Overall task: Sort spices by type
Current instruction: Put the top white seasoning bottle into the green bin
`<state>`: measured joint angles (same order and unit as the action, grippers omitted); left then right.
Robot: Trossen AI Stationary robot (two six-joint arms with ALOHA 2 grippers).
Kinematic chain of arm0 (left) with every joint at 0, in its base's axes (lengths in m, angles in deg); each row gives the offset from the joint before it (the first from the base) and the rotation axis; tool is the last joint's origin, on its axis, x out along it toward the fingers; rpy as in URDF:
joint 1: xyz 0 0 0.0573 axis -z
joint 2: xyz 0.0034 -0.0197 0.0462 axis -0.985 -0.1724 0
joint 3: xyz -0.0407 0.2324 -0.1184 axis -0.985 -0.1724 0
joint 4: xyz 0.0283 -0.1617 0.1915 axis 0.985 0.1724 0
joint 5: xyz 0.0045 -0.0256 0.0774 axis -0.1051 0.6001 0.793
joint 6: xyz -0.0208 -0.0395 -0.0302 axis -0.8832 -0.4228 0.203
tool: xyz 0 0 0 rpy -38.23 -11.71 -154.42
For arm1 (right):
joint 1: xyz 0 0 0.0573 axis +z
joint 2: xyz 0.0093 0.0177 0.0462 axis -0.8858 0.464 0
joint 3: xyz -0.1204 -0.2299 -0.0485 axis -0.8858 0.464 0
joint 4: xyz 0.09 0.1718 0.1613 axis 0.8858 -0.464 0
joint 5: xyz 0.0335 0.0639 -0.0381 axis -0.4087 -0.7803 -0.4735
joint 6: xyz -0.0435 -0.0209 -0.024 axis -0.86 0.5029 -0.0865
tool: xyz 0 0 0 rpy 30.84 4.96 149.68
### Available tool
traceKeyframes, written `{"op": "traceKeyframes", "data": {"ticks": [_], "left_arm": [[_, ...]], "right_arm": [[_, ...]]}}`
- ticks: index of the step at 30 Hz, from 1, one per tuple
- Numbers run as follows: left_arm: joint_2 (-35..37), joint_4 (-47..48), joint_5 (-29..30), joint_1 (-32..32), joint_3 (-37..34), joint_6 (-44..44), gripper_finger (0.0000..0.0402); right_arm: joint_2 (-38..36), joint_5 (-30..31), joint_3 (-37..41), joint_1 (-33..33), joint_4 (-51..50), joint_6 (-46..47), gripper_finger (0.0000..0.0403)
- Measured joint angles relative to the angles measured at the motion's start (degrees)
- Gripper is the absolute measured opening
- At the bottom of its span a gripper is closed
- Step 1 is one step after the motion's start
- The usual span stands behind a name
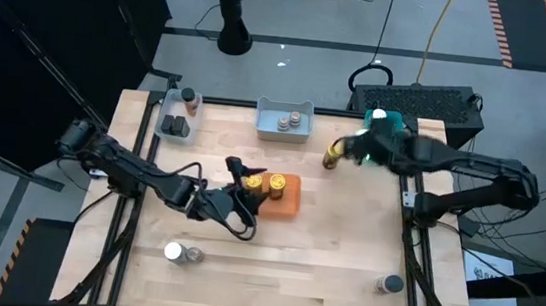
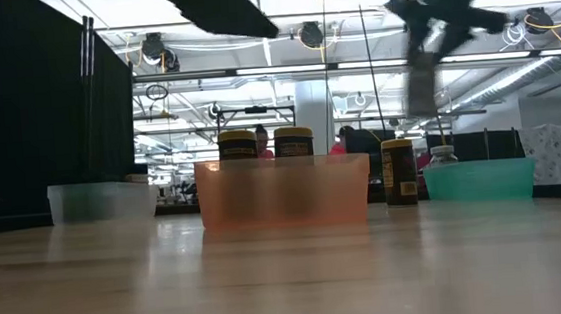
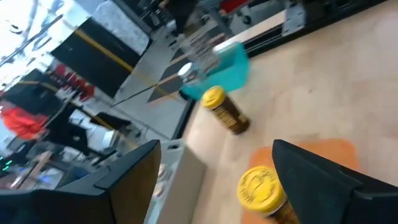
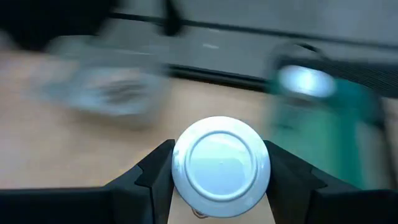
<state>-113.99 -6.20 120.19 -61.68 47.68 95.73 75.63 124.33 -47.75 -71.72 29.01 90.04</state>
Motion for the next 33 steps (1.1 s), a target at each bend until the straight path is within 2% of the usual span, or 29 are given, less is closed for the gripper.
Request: {"op": "traceKeyframes", "data": {"ticks": [3, 5, 11, 15, 19, 24, 33], "left_arm": [[3.30, 4.84, 1.04, 0.16, 0.00, -2.17, 0.0315], [5.84, 9.07, 1.28, 0.18, 0.00, -4.86, 0.0315], [12.57, 18.66, 1.46, 0.70, 0.00, -12.28, 0.0315], [17.20, 19.68, 1.44, 2.68, -1.62, -13.74, 0.0315], [21.99, 19.13, 1.42, 5.16, -3.65, -13.79, 0.0315], [26.27, 17.34, 1.43, 7.92, -5.50, -13.78, 0.0315], [30.80, 16.32, 1.42, 9.18, -7.63, -13.84, 0.0315]], "right_arm": [[-0.98, 0.07, 0.00, -7.83, -10.22, 5.45, 0.0178], [-0.94, 0.13, 0.00, -11.76, -12.89, 5.91, 0.0178], [0.50, 0.38, 0.00, -18.40, -8.73, -0.55, 0.0178], [2.16, 0.76, 0.48, -22.32, -7.74, -4.51, 0.0178], [2.47, -1.08, 5.01, -25.71, -3.13, -6.86, 0.0178], [1.78, -6.84, 11.63, -30.30, 10.11, -11.23, 0.0178], [1.79, -8.10, 21.77, -32.36, 22.18, -12.09, 0.0178]]}}
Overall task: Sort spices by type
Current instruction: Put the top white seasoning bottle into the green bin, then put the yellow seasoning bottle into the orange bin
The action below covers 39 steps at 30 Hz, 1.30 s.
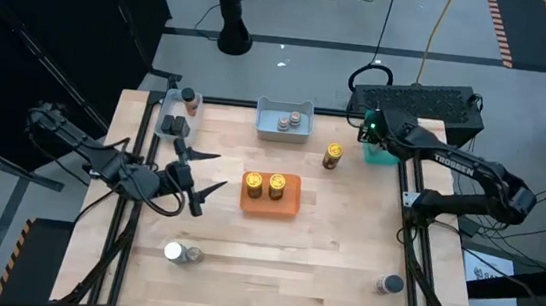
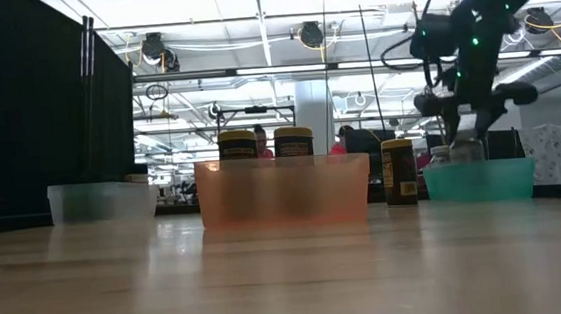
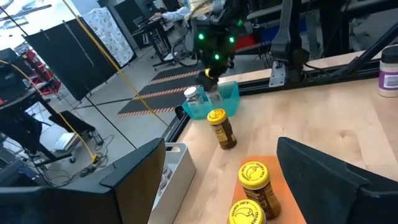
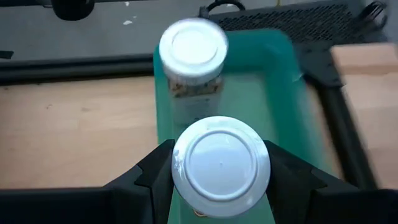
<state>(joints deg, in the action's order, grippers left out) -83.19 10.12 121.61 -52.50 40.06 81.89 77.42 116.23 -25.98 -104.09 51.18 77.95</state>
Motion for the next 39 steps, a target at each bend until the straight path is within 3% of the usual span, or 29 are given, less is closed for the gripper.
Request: {"op": "traceKeyframes", "data": {"ticks": [6, 15, 22, 29, 35, 39], "left_arm": [[-0.20, 0.03, 0.00, 0.00, 0.00, 0.04, 0.0315], [-0.23, 0.02, 0.00, 0.00, 0.00, 0.03, 0.0315], [-0.23, 0.02, -0.01, 0.00, 0.00, 0.03, 0.0315], [-0.25, 0.02, -0.02, 0.00, 0.00, 0.02, 0.0315], [-0.25, 0.53, -0.02, 0.00, 0.02, -0.15, 0.0315], [-0.27, 2.35, -0.07, 0.00, 0.02, -2.91, 0.0315]], "right_arm": [[0.02, -0.87, 4.67, -0.33, 6.82, 1.04, 0.0178], [0.02, -0.53, 4.94, -2.34, 9.84, 1.04, 0.0178], [0.02, -0.40, 4.94, -3.33, 9.94, -0.02, 0.0233], [-0.10, -0.31, 4.94, -3.31, 10.11, -1.75, 0.0234], [-3.74, 2.96, 4.52, -2.75, 10.55, -4.78, 0.0228], [-8.10, 0.69, 2.93, -0.61, 11.43, -9.00, 0.0228]]}}
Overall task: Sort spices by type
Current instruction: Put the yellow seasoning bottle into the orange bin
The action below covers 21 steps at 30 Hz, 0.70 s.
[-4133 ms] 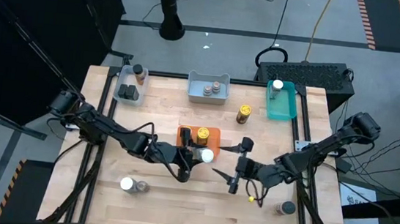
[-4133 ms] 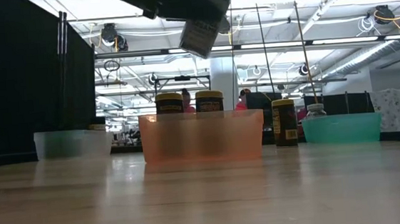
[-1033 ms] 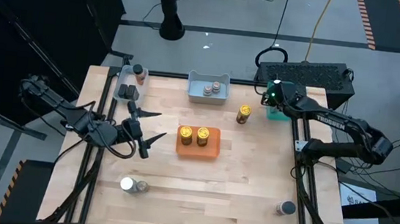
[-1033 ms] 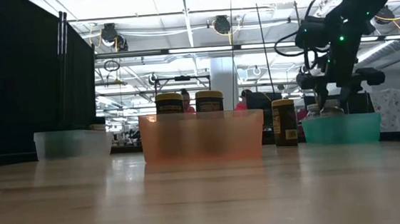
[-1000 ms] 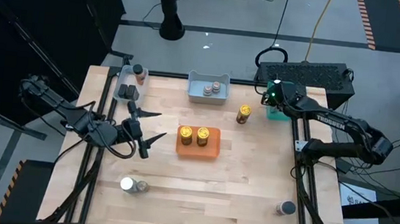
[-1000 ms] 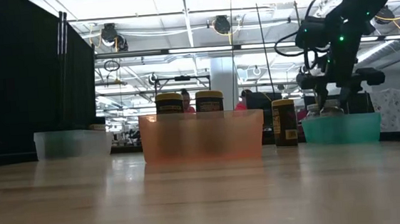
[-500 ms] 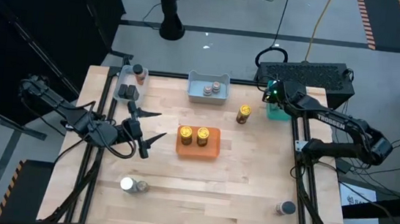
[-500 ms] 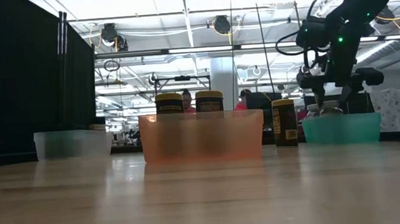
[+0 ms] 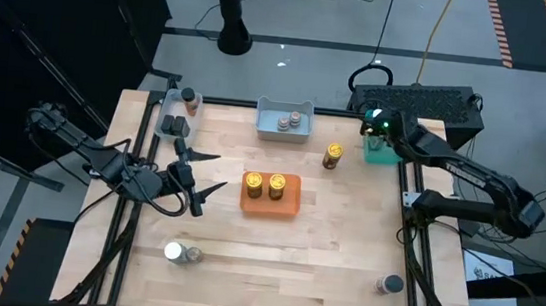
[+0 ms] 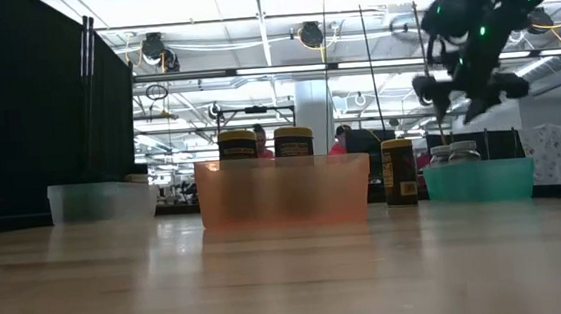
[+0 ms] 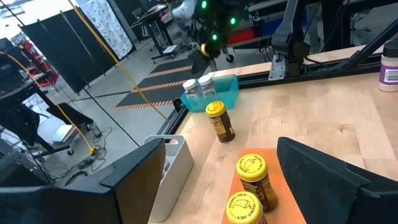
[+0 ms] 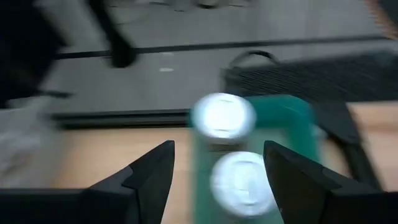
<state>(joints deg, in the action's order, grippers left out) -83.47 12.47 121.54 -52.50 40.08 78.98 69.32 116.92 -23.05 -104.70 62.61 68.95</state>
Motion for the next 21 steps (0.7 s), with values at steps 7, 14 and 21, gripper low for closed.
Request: {"op": "traceKeyframes", "data": {"ticks": [7, 14, 21], "left_arm": [[0.00, 0.33, -0.02, -0.04, 0.00, -0.50, 0.0315], [-0.08, 0.33, -0.02, -0.08, 0.00, -1.59, 0.0315], [-0.09, 0.40, -0.02, -0.14, 0.00, -1.54, 0.0315]], "right_arm": [[-2.85, -16.86, -2.91, 8.41, 3.32, -7.34, 0.0228], [3.90, -20.47, -9.90, 14.61, -7.96, -7.42, 0.0228], [15.41, -20.41, -25.46, 15.58, -27.00, -2.97, 0.0228]]}}
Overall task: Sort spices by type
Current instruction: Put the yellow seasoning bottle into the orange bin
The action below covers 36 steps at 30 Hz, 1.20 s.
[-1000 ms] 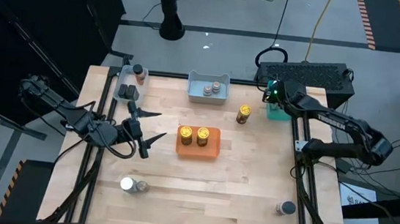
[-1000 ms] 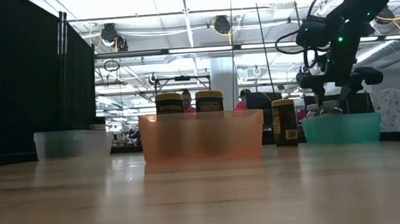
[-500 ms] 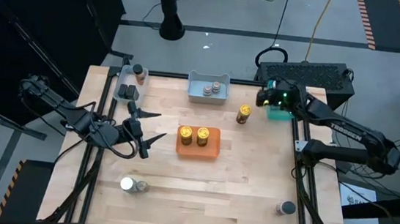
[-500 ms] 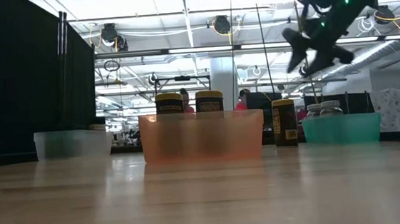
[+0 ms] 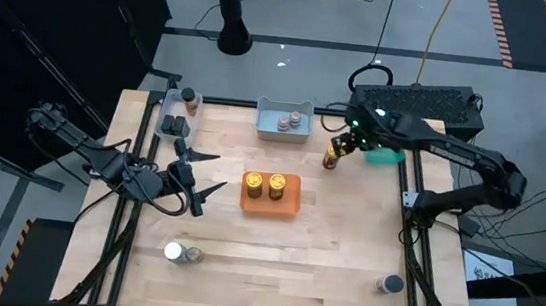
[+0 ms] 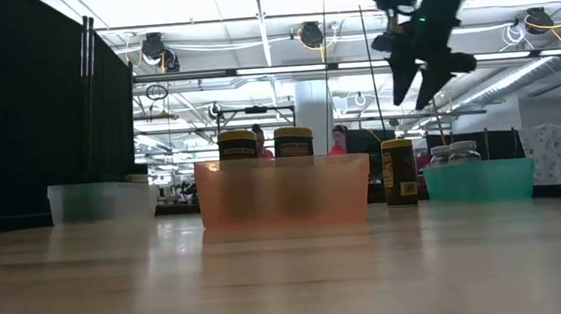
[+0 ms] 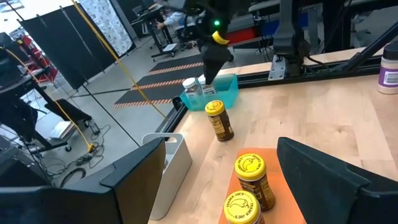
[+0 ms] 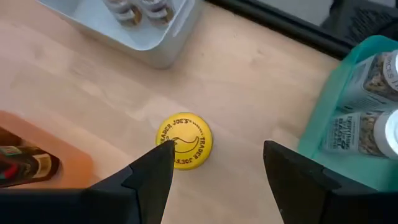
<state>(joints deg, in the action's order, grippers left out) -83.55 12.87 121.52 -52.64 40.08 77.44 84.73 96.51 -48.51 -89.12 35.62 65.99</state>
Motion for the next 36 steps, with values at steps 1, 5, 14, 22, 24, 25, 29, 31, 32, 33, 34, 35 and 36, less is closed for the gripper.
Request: {"op": "traceKeyframes", "data": {"ticks": [1, 5, 14, 22, 24, 25, 29, 31, 32, 33, 34, 35, 36], "left_arm": [[0.00, 0.00, 0.01, -0.11, 0.00, 0.05, 0.0315], [0.00, 0.02, -0.02, -0.85, 0.00, 0.18, 0.0315], [0.00, 0.79, 0.00, -1.22, 0.02, 0.06, 0.0315], [0.00, 0.88, -0.01, -1.15, 0.02, 0.06, 0.0315], [0.00, 1.25, 0.00, -1.15, 0.02, 0.06, 0.0315], [0.00, 1.55, -0.02, -1.15, 0.02, 0.06, 0.0315], [0.00, 2.05, -0.02, -1.15, 0.02, 0.06, 0.0315], [0.00, 2.05, -0.02, -1.15, 0.02, 0.06, 0.0315], [0.00, 2.05, -0.02, -1.15, 0.02, 0.06, 0.0315], [0.00, 2.03, -0.02, -1.15, 0.02, 0.06, 0.0315], [0.00, 2.03, -0.02, -1.15, 0.02, 0.06, 0.0315], [0.00, 2.03, -0.02, -1.15, 0.02, 0.06, 0.0315], [0.00, 2.03, -0.02, -1.17, 0.02, 0.07, 0.0315]], "right_arm": [[1.79, 0.04, -2.11, 0.00, -1.97, 0.28, 0.0228], [9.73, -0.21, -8.54, 0.03, -8.30, 1.54, 0.0228], [20.78, -3.80, -13.40, -1.05, -11.11, -1.67, 0.0234], [22.24, -6.62, -13.47, -2.16, -9.57, -1.99, 0.0264], [22.24, -6.70, -13.47, -2.14, -9.57, -1.87, 0.0269], [22.24, -7.09, -13.47, -2.14, -9.52, -1.85, 0.0270], [22.26, -7.74, -13.45, -2.14, -8.48, -1.47, 0.0272], [22.15, -7.69, -13.42, -2.19, -7.85, -1.40, 0.0272], [22.13, -7.67, -13.42, -2.19, -7.75, -1.40, 0.0272], [22.11, -7.63, -13.42, -2.21, -7.69, -1.40, 0.0272], [22.11, -7.62, -13.42, -2.30, -7.72, -1.38, 0.0272], [22.11, -7.63, -13.42, -2.38, -7.83, -1.38, 0.0272], [22.11, -7.61, -13.42, -2.42, -7.86, -1.32, 0.0272]]}}
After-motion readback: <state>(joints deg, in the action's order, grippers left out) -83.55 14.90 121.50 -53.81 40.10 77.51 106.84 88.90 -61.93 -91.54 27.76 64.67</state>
